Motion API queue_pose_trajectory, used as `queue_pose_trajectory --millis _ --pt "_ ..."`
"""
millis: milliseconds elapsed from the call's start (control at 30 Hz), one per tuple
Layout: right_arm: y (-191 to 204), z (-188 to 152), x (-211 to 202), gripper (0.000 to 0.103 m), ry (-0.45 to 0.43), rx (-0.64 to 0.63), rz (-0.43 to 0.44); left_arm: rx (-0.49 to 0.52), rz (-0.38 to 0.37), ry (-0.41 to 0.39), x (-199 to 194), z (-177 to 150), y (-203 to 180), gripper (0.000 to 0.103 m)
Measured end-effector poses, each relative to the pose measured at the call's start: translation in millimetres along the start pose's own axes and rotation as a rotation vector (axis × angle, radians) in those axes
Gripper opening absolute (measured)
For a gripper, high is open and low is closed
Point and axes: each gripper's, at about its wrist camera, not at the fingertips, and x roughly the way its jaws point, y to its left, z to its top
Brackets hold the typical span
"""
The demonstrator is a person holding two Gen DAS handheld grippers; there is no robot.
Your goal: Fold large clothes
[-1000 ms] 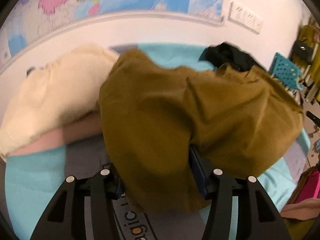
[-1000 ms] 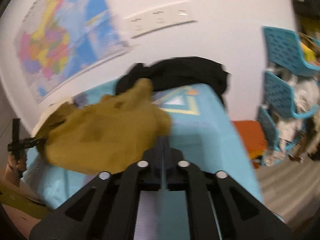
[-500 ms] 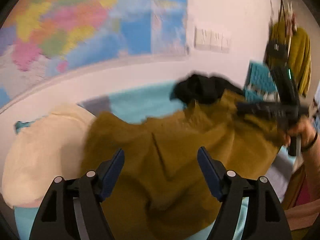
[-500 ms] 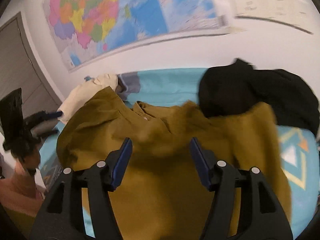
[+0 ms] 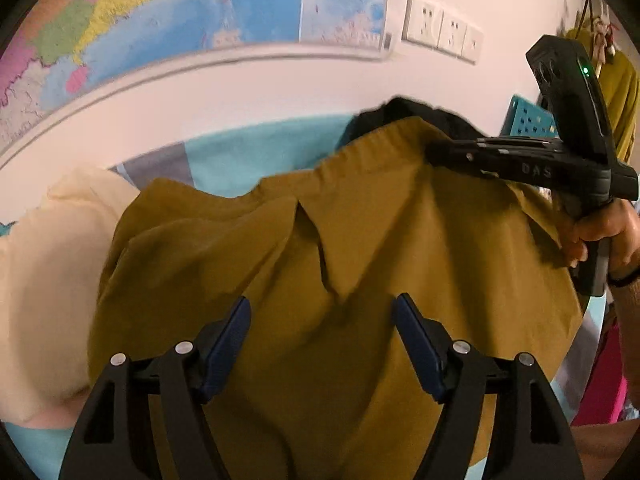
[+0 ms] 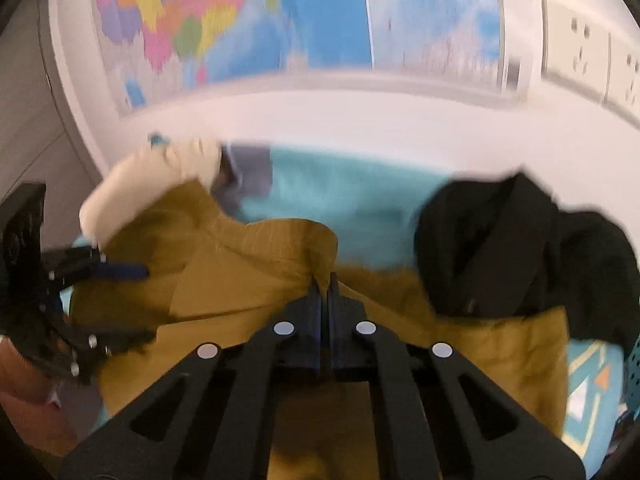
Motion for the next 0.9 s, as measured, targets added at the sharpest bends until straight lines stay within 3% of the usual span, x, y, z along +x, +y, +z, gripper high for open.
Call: queue_pose_trajectory --millis 100,200,233,267,333,400,467,600,667,733,900 --pt "4 -5 26 0.008 0.07 -0.05 -0.048 -0.01 0.019 0.008 4 3 2 0.072" --pt "-8 -19 50 0.023 0.191 -0.001 -0.037 -0.023 0.029 0.048 19 -1 5 0.072" --pt "-13 -20 46 0.028 0.182 0.026 -0.03 -0.029 0.033 0.061 22 -2 6 0.072" --pt "-17 -21 30 0.043 0.142 0.049 -0.021 -0.036 0.03 0.07 23 -5 8 0.072" --pt "-19 -23 0 0.055 0.054 0.044 -0.03 -0.044 0.015 0.067 21 -8 11 0.072" --pt "-24 -25 -30 0.056 0.008 0.011 -0.11 -0.047 0.003 0.063 18 -8 13 0.072" --pt "-38 -33 -37 0.061 0.05 0.016 -0.181 -0.046 -0.001 0.06 19 -8 13 0.072" --pt "-61 -59 -8 0.058 0.213 0.038 -0.238 -0.052 0.0 0.067 25 -6 11 0.072" --pt "-68 -66 4 0.014 0.24 0.056 -0.231 -0.055 -0.002 0.07 26 -7 11 0.072" --pt "-67 -67 -1 0.003 0.212 0.057 -0.191 -0.056 0.001 0.074 25 -7 11 0.072" --pt "-76 -48 -50 0.003 -0.003 0.114 -0.236 -0.054 0.007 0.068 22 -8 10 0.072"
